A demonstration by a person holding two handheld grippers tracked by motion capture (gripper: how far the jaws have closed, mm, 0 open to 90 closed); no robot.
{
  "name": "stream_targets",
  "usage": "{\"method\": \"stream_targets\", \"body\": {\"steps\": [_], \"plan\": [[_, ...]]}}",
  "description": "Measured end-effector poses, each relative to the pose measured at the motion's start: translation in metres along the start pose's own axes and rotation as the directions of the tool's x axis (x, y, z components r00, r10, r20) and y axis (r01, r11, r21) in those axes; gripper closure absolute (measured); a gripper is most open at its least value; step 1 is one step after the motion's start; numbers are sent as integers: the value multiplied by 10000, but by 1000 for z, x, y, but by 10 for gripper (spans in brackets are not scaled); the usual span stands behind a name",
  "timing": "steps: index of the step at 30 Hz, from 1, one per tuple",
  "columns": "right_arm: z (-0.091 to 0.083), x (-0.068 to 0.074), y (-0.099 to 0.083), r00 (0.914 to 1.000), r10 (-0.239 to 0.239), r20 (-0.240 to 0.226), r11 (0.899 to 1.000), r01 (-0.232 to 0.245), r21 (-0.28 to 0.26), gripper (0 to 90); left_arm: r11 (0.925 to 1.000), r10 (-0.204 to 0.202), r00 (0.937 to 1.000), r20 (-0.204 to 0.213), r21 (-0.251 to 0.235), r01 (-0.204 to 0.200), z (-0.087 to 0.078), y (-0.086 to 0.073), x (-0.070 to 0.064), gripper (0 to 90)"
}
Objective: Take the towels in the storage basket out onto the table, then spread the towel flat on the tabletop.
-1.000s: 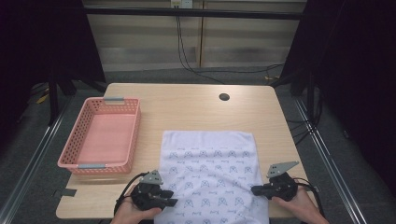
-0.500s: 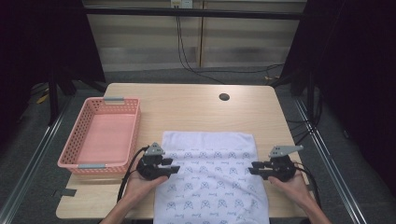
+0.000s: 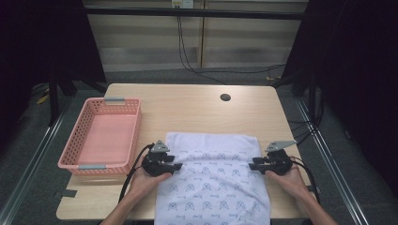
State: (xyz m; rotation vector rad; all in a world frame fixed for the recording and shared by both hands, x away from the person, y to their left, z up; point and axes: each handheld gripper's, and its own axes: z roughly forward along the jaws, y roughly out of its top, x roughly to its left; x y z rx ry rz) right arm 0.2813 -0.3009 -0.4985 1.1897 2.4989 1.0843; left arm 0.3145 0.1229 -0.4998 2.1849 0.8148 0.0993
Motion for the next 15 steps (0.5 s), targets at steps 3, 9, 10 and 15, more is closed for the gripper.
{"method": "stream_targets", "body": {"steps": [3,9,10,15], "plan": [[-9,5,-9,10000,1,40,10000,-1,50,647,9996,-34,9987,509,270,21,-3,-3,-12,549],[-20,5,-9,9999,130,30,9996,-130,-238,608,9999,117,9986,509,73,-121,-9,2,-14,528],[-21,0,-5,9995,242,183,9986,-233,-471,602,10000,24,9995,304,-89,-21,-10,6,-10,512],[-16,-27,16,9943,556,910,9941,-466,-980,578,9967,-467,9987,-210,-682,452,-12,18,13,517]]}}
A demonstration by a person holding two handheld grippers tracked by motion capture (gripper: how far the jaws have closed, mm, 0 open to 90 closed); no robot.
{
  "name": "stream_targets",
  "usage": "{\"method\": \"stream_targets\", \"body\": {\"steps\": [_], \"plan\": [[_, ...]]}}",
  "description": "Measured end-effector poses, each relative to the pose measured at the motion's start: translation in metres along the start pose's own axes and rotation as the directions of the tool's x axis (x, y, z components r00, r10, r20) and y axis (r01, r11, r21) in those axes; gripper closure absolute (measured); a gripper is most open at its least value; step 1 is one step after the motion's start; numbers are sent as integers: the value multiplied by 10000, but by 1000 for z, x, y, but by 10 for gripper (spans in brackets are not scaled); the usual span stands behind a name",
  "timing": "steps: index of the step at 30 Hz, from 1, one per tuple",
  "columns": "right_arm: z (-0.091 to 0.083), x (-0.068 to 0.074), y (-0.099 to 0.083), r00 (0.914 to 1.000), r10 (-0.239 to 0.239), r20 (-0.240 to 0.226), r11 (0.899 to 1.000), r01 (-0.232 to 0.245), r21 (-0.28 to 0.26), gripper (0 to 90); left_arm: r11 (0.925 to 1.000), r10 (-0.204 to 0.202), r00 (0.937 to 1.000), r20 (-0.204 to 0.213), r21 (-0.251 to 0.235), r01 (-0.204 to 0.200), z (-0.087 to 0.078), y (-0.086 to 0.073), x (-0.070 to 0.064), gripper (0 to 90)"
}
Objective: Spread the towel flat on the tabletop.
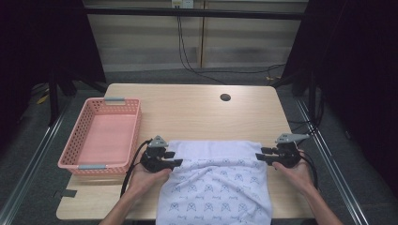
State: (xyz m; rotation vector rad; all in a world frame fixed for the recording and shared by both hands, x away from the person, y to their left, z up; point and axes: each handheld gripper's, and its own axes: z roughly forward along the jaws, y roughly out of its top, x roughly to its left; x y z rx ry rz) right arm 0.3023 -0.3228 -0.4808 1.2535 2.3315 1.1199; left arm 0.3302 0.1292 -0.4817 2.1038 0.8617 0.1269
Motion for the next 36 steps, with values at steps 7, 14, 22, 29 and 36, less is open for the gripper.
{"method": "stream_targets", "body": {"steps": [7,14,22,29,36], "plan": [[27,-23,15,9986,112,520,9994,-129,313,535,9991,-421,9975,-566,68,426,8,3,21,502],[41,-26,11,9970,83,768,9975,-136,692,504,9967,-778,9923,-962,161,797,15,2,38,461],[41,-23,10,9999,115,-102,9981,-108,605,835,9971,-744,9922,-996,59,753,27,6,45,422],[41,-28,13,9989,400,-228,9981,-388,487,846,9996,-270,9946,-1006,5,272,38,12,45,485],[41,-30,15,9980,564,-298,9979,-554,347,846,9990,-293,9977,-608,309,312,47,21,42,843]]}}
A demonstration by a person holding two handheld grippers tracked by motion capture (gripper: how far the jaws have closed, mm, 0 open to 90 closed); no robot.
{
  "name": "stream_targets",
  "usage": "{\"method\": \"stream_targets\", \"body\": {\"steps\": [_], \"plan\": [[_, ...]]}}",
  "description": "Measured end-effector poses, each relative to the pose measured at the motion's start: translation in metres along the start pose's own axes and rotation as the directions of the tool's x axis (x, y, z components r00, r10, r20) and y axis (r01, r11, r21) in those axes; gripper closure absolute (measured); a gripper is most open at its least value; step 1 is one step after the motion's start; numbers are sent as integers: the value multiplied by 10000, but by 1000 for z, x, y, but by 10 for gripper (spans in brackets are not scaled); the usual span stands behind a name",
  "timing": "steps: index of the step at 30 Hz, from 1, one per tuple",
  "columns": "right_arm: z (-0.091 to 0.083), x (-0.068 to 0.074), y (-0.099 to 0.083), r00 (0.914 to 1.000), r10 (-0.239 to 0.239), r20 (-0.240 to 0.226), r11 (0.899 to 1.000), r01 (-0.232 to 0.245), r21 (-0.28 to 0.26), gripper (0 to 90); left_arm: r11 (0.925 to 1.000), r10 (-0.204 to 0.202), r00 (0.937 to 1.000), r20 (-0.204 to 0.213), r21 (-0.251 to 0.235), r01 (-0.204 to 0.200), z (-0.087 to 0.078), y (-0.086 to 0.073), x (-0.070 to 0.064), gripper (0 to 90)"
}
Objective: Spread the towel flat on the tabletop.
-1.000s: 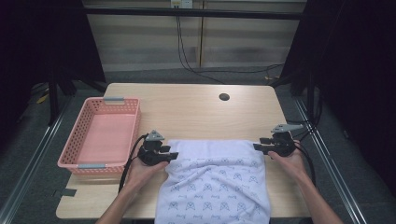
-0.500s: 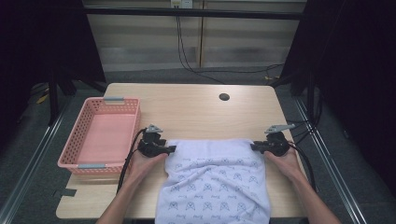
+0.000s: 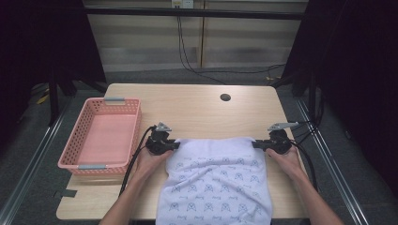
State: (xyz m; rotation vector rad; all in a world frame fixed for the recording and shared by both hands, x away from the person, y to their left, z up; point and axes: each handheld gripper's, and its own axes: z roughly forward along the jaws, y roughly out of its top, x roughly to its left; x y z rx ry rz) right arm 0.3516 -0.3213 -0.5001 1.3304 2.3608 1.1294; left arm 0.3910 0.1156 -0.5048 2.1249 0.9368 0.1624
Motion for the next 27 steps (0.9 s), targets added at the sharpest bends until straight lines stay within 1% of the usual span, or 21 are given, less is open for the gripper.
{"method": "stream_targets", "body": {"steps": [1,2,3,4,5,6,7,8,10,11,13,14,15,17,18,19,20,22,23,26,27], "plan": [[0,-1,0,10000,-29,11,10000,29,-17,846,9992,-352,9994,6,-199,352,2,0,4,859],[-1,-2,1,10000,-14,70,10000,14,-80,846,9981,-516,9986,67,-327,518,3,0,7,866],[-1,-4,3,9999,8,100,9999,-7,-154,846,9972,-648,9979,88,-374,651,3,1,11,868],[-2,-7,5,9998,128,180,9996,-124,-235,846,9961,-727,9973,-58,-506,723,3,2,14,868],[-2,-10,7,9996,216,205,9991,-208,-381,846,9946,-835,9965,36,-618,835,2,3,18,869],[-2,-13,8,9994,336,98,9980,-330,-547,846,9929,-921,9957,116,-743,927,0,5,21,869],[-1,-14,10,9991,408,109,9975,-401,-578,846,9927,-841,9965,39,-861,841,-1,8,22,869],[1,-16,13,9993,363,129,9976,-354,-590,847,9936,-789,9969,51,-812,791,-2,11,22,869],[3,-19,20,9989,441,154,9961,-428,-772,848,9940,-682,9976,-102,-866,670,-3,17,23,869],[3,-20,23,9986,507,172,9955,-492,-813,848,9913,-856,9963,-9,-1001,850,-5,21,26,869],[3,-23,31,9981,569,231,9932,-542,-1031,847,9859,-1181,9930,-5,-1192,1172,-7,26,29,870],[3,-24,33,9979,611,204,9921,-585,-1111,847,9788,-1494,9885,252,-1382,1515,-10,28,31,870],[2,-26,37,9972,735,156,9898,-710,-1238,847,9761,-1538,9873,387,-1493,1579,-11,30,31,871],[2,-29,41,9966,809,182,9888,-779,-1273,848,9836,-1049,9943,211,-1455,1068,-14,36,27,871],[1,-30,44,9969,778,145,9888,-753,-1290,848,9840,-1025,9946,178,-1448,1040,-16,37,29,871],[0,-31,46,9969,775,134,9882,-751,-1338,848,9810,-1151,9932,176,-1554,1164,-18,38,33,871],[-2,-32,49,9965,833,21,9862,-821,-1441,848,9794,-1158,9930,236,-1638,1181,-21,38,36,871],[-7,-31,57,9966,819,-131,9816,-830,-1720,848,9758,-1077,9941,137,-1897,1084,-29,44,41,871],[-8,-31,59,9967,803,-139,9803,-815,-1798,848,9721,-1075,9940,178,-2077,1089,-35,49,42,871],[-16,-27,80,9978,638,-157,9733,-657,-2198,849,9650,-818,9966,66,-2497,808,-53,64,42,871],[-18,-26,86,9979,633,-153,9721,-651,-2252,849,9600,-762,9971,85,-2695,756,-60,70,43,872]]}}
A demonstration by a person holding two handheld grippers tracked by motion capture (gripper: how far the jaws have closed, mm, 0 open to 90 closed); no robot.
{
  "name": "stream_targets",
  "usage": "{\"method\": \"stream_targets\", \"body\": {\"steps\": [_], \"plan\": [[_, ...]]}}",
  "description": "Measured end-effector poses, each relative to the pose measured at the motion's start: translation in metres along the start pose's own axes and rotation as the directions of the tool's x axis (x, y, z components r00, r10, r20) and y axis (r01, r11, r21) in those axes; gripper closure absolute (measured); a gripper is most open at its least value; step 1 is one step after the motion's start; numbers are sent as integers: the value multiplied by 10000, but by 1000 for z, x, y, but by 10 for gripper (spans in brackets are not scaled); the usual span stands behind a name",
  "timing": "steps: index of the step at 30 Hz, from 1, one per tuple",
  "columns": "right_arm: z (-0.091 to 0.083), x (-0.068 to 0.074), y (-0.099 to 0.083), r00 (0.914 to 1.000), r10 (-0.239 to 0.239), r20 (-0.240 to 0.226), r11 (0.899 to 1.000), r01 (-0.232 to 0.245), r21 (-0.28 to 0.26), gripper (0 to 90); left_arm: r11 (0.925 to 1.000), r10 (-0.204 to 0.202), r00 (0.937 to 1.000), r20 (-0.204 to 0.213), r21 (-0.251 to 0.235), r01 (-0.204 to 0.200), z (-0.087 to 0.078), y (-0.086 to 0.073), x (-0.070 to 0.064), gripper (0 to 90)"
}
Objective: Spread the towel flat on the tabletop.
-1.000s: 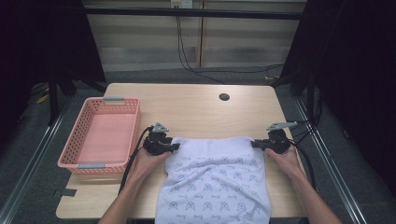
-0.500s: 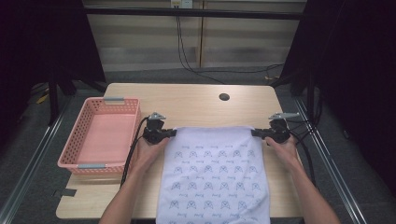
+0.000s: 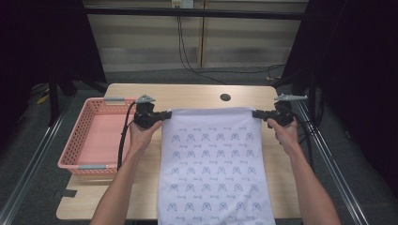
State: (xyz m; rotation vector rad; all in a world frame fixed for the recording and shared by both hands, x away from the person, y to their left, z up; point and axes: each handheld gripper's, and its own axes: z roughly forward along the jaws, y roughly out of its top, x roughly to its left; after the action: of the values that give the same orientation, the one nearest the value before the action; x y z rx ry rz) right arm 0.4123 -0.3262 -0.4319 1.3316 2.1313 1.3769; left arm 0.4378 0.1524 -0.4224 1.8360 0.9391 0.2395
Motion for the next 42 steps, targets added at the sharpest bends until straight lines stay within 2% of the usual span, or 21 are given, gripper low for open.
{"method": "stream_targets", "body": {"steps": [3,6,9,12,15,18,21,22,24,26,27,29,32,34,37,39,42], "plan": [[-5,3,23,10000,-43,-77,9991,40,-423,849,9993,161,9997,-165,-345,-166,-10,16,0,872],[-9,7,41,9996,-282,1,9973,281,-682,850,9973,257,9994,-235,-687,-273,-18,31,0,872],[-16,10,59,9992,-398,-83,9934,387,-1081,850,9942,314,9995,-93,-1026,-322,-27,46,1,872],[-21,11,74,9987,-502,-49,9908,492,-1263,851,9900,556,9984,-129,-1290,-568,-33,61,-2,872],[-26,12,86,9988,-479,-36,9874,468,-1511,853,9863,622,9979,-184,-1520,-643,-36,76,-4,872],[-31,11,96,9990,-436,1,9848,430,-1682,855,9833,815,9963,-261,-1613,-847,-40,90,-6,872],[-36,13,111,9986,-506,141,9809,524,-1875,859,9772,707,9971,-296,-1983,-752,-42,101,-8,871],[-38,14,115,9982,-573,164,9789,594,-1956,862,9754,712,9967,-392,-2062,-778,-43,104,-8,871],[-46,15,124,9982,-525,-285,9670,437,-2510,864,9745,753,9967,-317,-2096,-802,-48,107,-7,871],[-50,18,125,9974,-655,-305,9668,559,-2494,865,9747,739,9972,-137,-2107,-751,-50,103,-7,871],[-51,19,122,9969,-742,-276,9697,657,-2352,866,9772,917,9955,-233,-1899,-945,-49,98,-9,871],[-51,22,112,9964,-805,-271,9741,729,-2139,866,9818,1036,9943,-270,-1571,-1066,-49,86,-13,871],[-53,26,94,9953,-866,-431,9781,767,-1933,866,9845,1176,9930,-102,-1297,-1179,-51,67,-21,871],[-57,30,80,9944,-900,-562,9805,785,-1803,866,9852,1170,9931,62,-1265,-1153,-53,56,-25,871],[-67,36,62,9913,-976,-887,9820,814,-1704,866,9862,1330,9909,222,-1021,-1301,-62,40,-35,871],[-74,41,51,9886,-1061,-1069,9834,885,-1582,866,9850,1401,9894,387,-1075,-1353,-72,31,-43,871],[-85,52,27,9835,-1193,-1358,9879,1038,-1156,867,9867,1342,9886,678,-1018,-1270,-84,18,-53,871]]}}
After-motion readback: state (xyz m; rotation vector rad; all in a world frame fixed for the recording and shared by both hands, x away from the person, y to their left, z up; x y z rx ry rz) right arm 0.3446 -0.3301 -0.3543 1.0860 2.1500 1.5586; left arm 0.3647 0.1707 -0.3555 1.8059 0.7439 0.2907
